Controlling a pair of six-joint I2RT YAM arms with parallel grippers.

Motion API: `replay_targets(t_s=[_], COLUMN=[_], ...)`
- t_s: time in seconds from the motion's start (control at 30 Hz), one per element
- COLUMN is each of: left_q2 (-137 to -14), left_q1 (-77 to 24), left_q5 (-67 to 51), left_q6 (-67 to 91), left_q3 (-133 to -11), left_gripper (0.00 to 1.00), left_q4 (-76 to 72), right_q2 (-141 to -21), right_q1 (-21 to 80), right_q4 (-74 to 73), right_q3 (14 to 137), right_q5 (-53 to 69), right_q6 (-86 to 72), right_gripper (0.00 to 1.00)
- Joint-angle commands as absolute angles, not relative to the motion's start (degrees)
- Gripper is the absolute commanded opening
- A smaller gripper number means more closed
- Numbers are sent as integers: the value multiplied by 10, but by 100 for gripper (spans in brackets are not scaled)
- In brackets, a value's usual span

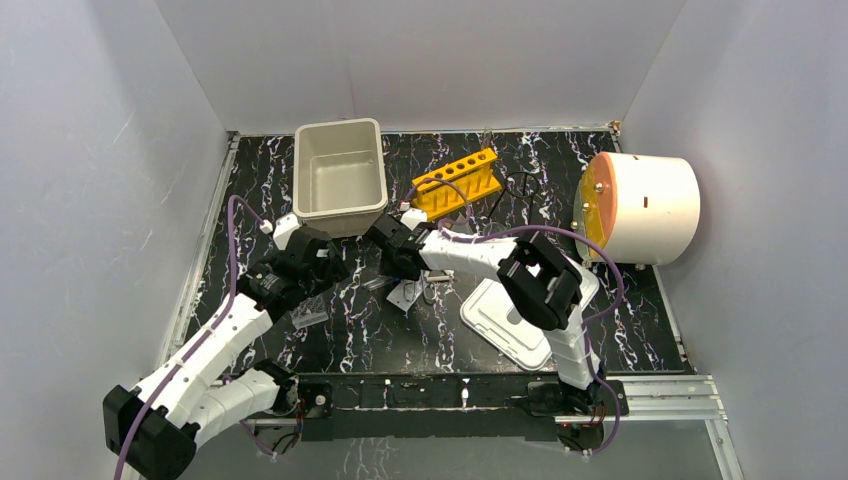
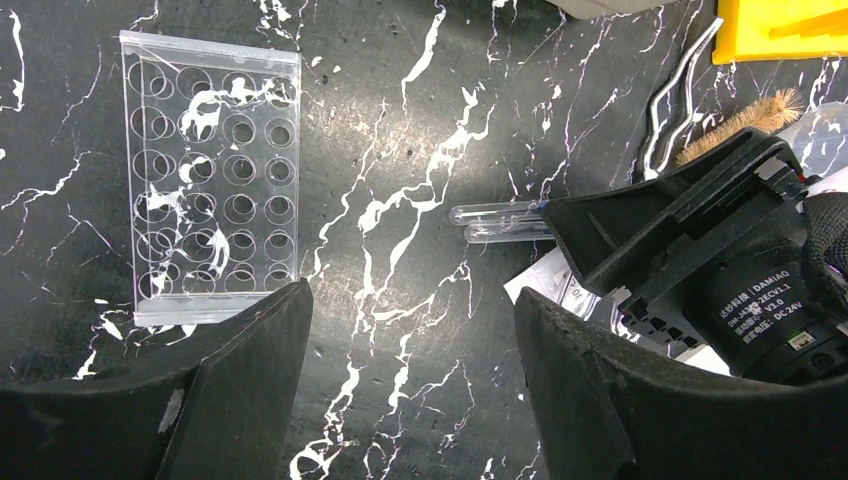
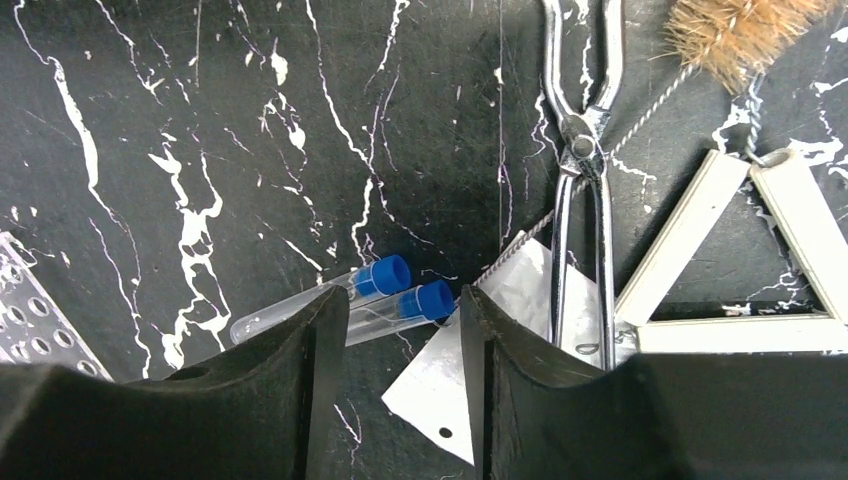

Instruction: Organize the chemistry lab equipment

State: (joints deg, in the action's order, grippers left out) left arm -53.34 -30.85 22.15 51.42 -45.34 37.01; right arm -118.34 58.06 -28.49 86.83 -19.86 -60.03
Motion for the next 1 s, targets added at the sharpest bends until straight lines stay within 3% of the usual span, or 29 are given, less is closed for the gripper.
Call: replay_targets(t_s=[0.0, 0.17, 0.57, 0.97], left_q2=[-523, -519, -513, -498], left_q1=[-305, -302, -299, -296], left_q5=[251, 257, 251, 257], left_q6=[508, 502, 501, 526], left_q3=[-463, -464, -453, -451], left_gripper=[73, 74, 75, 77], left_q4=[381, 381, 372, 389], right_q2=[-1196, -1200, -1174, -1212], right_q1=[585, 590, 598, 598], right_q4=[-313, -320, -291, -322], right_q3=[898, 909, 897, 930], right_q5=[-225, -224, -208, -198], right_q6=[-592, -574, -513, -475], right_gripper=[50, 44, 52, 46])
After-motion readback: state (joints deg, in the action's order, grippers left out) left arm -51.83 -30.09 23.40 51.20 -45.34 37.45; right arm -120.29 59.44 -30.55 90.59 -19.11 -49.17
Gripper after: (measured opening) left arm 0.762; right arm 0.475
